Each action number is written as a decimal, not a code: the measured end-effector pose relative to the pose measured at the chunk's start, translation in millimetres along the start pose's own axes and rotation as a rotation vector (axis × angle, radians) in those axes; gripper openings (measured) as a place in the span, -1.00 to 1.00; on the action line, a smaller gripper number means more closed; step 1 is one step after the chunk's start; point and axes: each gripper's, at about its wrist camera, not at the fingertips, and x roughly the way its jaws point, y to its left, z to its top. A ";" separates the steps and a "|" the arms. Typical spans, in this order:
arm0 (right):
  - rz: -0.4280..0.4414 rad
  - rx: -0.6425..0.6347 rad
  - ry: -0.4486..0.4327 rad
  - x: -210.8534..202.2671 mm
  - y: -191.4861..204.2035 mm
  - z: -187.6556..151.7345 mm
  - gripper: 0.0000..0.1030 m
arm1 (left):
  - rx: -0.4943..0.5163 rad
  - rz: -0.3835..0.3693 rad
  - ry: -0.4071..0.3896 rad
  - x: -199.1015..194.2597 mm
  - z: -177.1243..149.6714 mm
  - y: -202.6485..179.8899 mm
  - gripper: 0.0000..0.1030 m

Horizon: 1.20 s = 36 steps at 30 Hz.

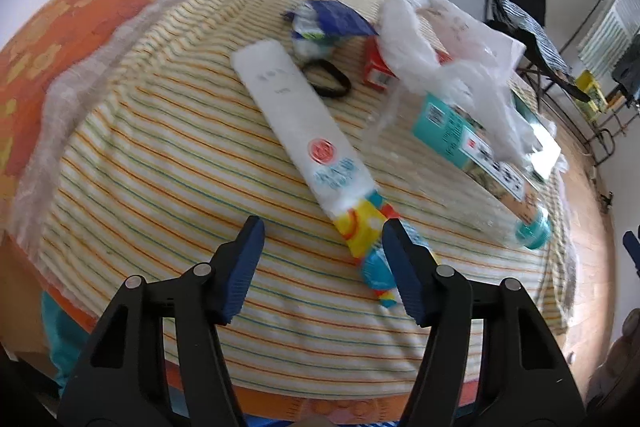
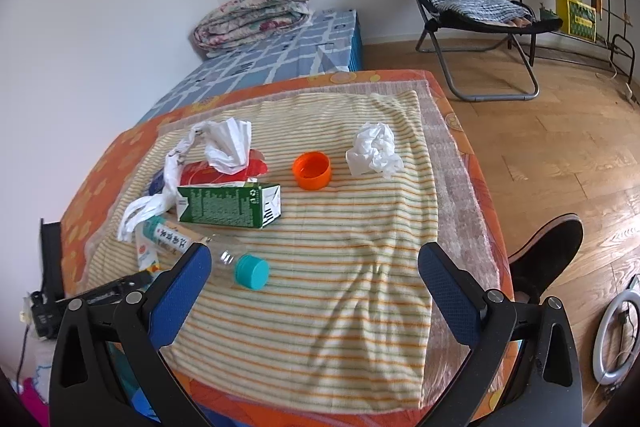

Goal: Collect trash
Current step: 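Reach the left tool to the white tube package while the right tool reaches the crumpled tissue, then close the left tool on the white package while the right tool grasps the tissue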

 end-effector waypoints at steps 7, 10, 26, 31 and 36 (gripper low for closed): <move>-0.012 0.020 0.019 23.5 -8.6 12.8 0.99 | -0.123 -0.090 0.005 1.1 16.1 33.3 0.24; -0.016 0.016 0.019 28.9 -7.7 17.5 0.99 | -0.163 -0.120 0.011 5.9 31.8 35.5 0.24; 0.001 0.068 0.030 56.0 -18.7 39.5 0.95 | -0.216 -0.150 0.056 41.7 69.5 30.5 -0.44; -0.021 0.101 0.052 87.5 -29.8 47.6 0.68 | -0.211 -0.159 0.036 41.9 65.1 29.2 -0.56; -0.081 0.095 0.051 114.8 -36.4 58.4 0.56 | -0.192 -0.166 0.011 42.5 64.2 32.1 -0.70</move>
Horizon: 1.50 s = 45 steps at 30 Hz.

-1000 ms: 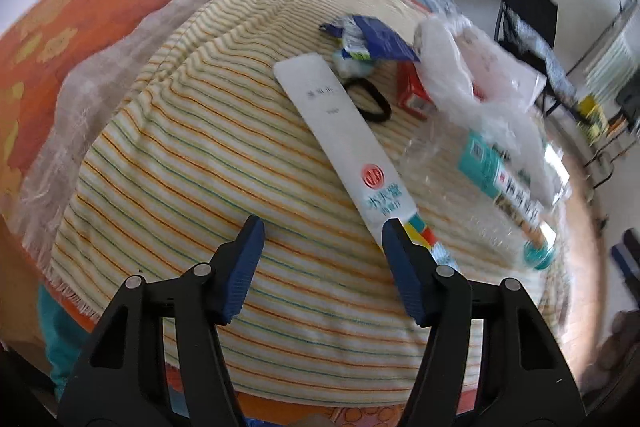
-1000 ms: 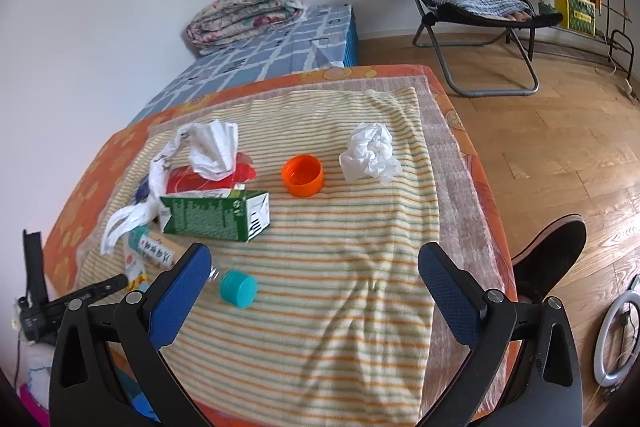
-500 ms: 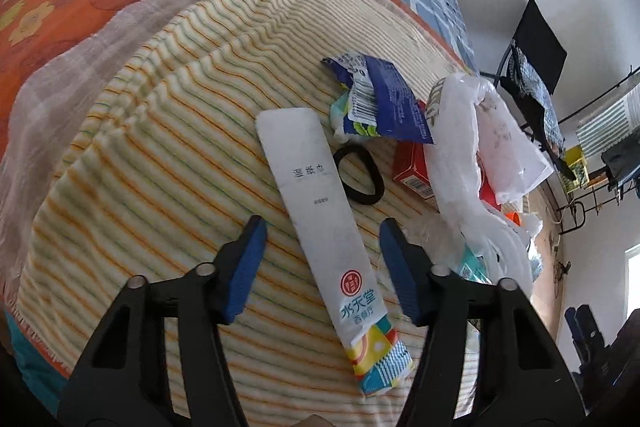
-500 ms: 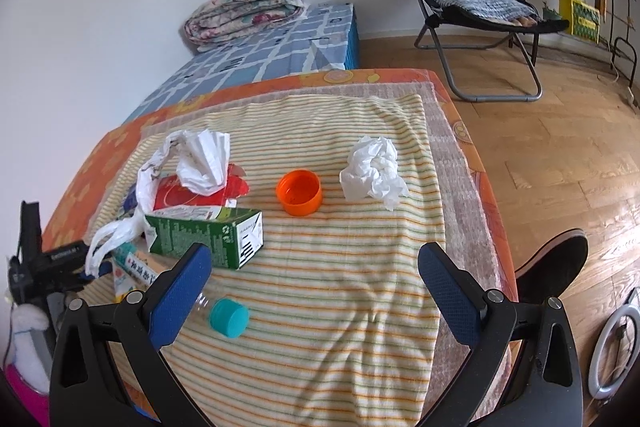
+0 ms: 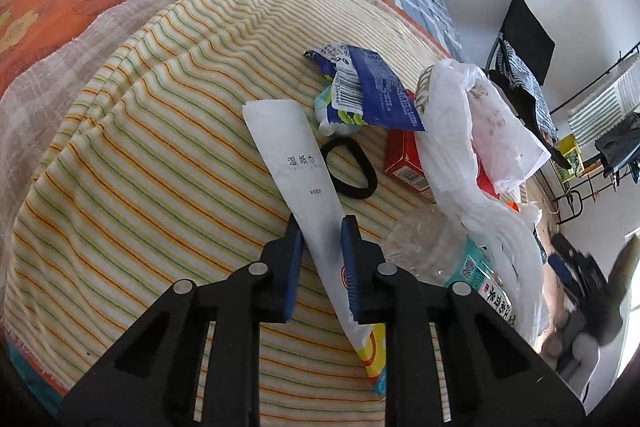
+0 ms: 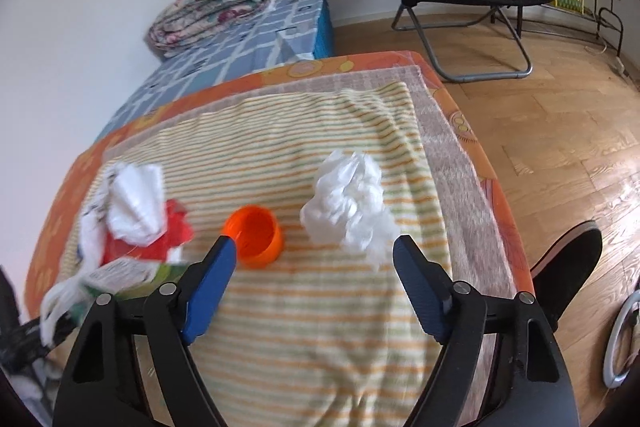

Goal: Collect trash
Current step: 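Close the left tool on the white package while the right tool grasps the tissue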

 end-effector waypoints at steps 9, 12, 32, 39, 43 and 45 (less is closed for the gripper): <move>-0.095 -0.057 0.047 40.1 10.7 18.7 0.09 | 0.010 -0.026 -0.027 -4.9 -1.2 6.6 -0.81; -0.108 -0.053 0.073 45.1 8.9 18.7 -0.57 | 0.010 -0.029 -0.038 -11.4 0.2 9.9 -0.86; 0.090 -0.015 -0.018 -45.2 19.7 4.2 -0.94 | 0.043 -0.051 -0.127 -80.3 -9.6 12.8 -0.89; 0.197 -0.075 -0.038 -100.4 46.3 -25.6 -0.94 | 0.077 -0.102 -0.140 -122.6 -33.3 6.9 -0.89; 0.263 -0.117 -0.030 -133.5 63.5 -51.5 -0.94 | 0.106 -0.131 -0.127 -144.3 -51.9 1.4 -0.89; 0.293 -0.136 -0.027 -150.1 72.1 -67.1 -0.94 | 0.118 -0.145 -0.117 -153.6 -63.4 -0.5 -0.89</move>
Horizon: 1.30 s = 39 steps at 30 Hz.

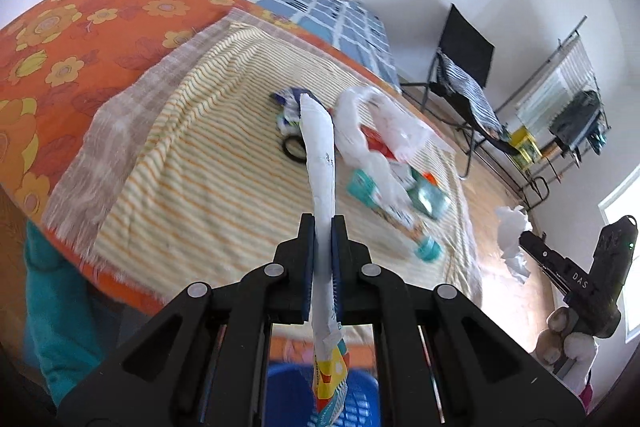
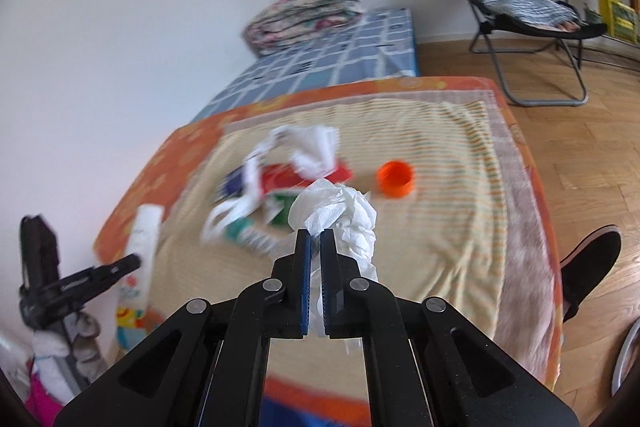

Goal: Collect trash
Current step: 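Close the left tool on the white package while the right tool grasps the tissue, then carry both items over the blue basket and open both tools to drop them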

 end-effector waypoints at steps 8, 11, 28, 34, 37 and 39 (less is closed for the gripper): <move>0.074 -0.025 0.029 -36.3 41.5 -58.7 -0.94 | 0.052 -0.037 0.053 -34.0 -54.3 -15.6 -0.89; 0.089 -0.048 0.056 -44.5 55.9 -82.1 -0.94 | 0.063 -0.043 0.073 -40.7 -73.8 -17.5 -0.89; 0.088 -0.049 0.231 -23.6 82.4 -182.6 -0.94 | -0.038 -0.032 0.285 -19.9 -171.1 10.8 -0.89; 0.053 -0.038 0.274 -9.0 76.5 -202.1 -0.94 | -0.046 -0.010 0.352 -1.7 -193.0 15.3 -0.89; 0.040 -0.035 0.291 -1.9 73.7 -208.2 -0.94 | -0.046 0.007 0.380 7.5 -200.7 19.1 -0.89; 0.034 -0.031 0.306 3.0 70.7 -211.8 -0.94 | -0.046 0.019 0.399 12.9 -205.5 22.1 -0.89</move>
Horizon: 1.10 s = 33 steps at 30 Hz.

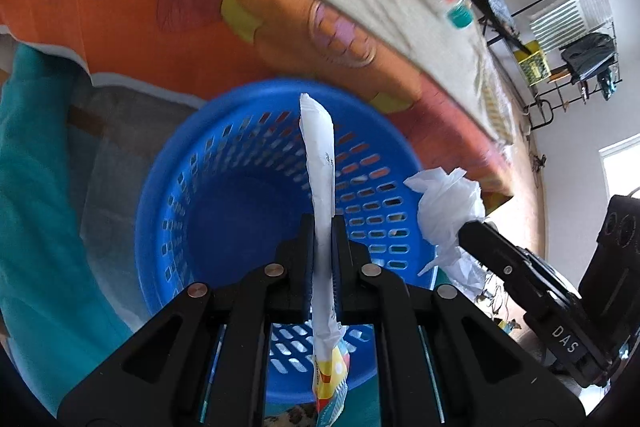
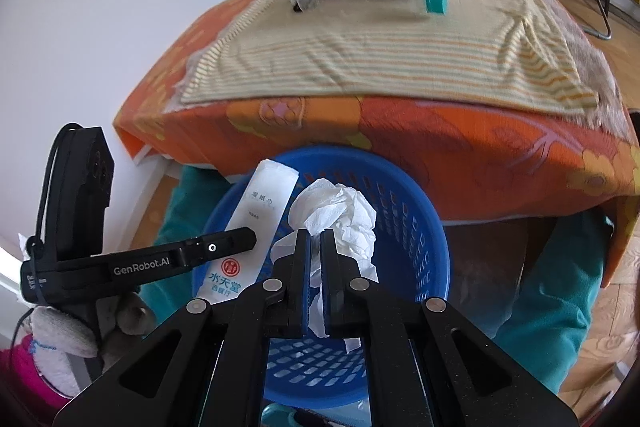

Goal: Collect trash
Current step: 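Carry both items over the blue basket and open both tools to drop them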

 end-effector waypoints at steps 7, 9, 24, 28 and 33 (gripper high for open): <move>-0.015 0.002 0.037 16.8 -4.1 -8.1 -0.94 | -0.027 0.032 0.047 15.2 -4.6 15.0 -0.89; -0.016 0.005 0.045 19.5 -4.2 -8.5 -0.94 | -0.034 0.039 0.054 16.4 -4.4 18.1 -0.89; -0.044 0.019 0.096 30.4 -7.0 -10.1 0.04 | -0.035 0.071 0.048 18.3 -1.1 18.3 -0.42; -0.043 0.033 0.079 27.1 -8.7 -9.5 0.21 | -0.030 0.076 0.039 15.4 -0.1 19.3 -0.42; -0.051 0.035 0.078 27.0 -10.4 -8.5 0.22 | -0.025 0.080 0.029 12.1 2.2 20.1 -0.41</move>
